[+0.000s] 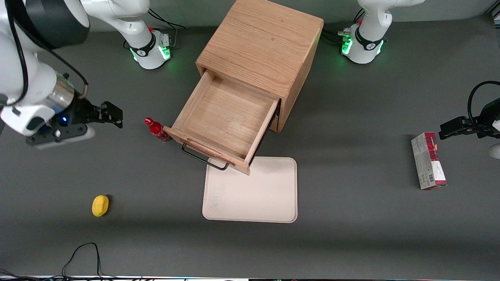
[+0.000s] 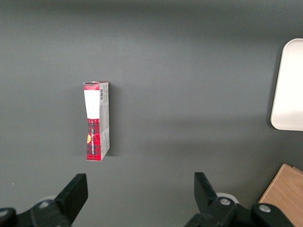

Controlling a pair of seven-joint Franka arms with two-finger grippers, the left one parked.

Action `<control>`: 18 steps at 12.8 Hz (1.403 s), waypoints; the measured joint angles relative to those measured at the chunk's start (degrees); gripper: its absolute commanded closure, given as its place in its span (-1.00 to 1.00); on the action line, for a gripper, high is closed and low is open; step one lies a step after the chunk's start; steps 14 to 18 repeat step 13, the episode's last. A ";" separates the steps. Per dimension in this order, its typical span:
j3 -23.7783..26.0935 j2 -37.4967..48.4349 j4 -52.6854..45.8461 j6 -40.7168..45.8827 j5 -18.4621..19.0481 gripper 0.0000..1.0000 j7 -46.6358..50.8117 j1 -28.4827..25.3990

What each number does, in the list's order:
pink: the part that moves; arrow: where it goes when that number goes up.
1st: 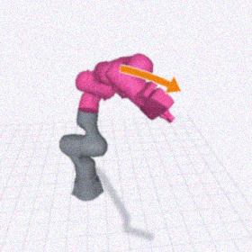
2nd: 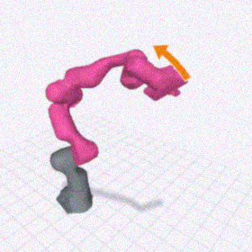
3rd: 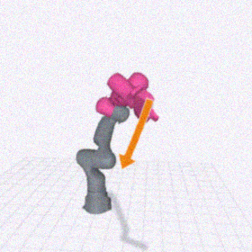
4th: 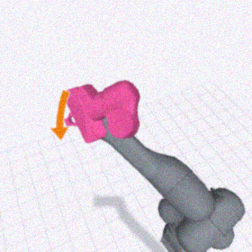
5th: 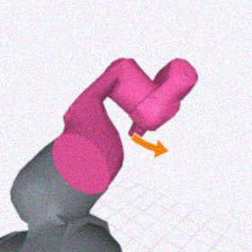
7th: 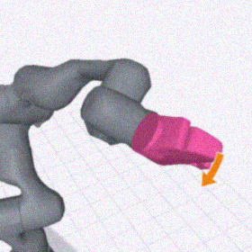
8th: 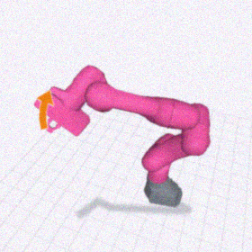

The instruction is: Open upper drawer

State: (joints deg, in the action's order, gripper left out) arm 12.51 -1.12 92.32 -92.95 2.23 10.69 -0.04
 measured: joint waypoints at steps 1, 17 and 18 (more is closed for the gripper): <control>-0.49 4.62 5.00 -0.61 -0.10 -1.00 3.85 -0.01; -7.57 15.27 16.39 -2.67 -3.09 -1.00 -1.43 -0.19; -7.57 15.27 16.39 -2.67 -3.09 -1.00 -1.43 -0.19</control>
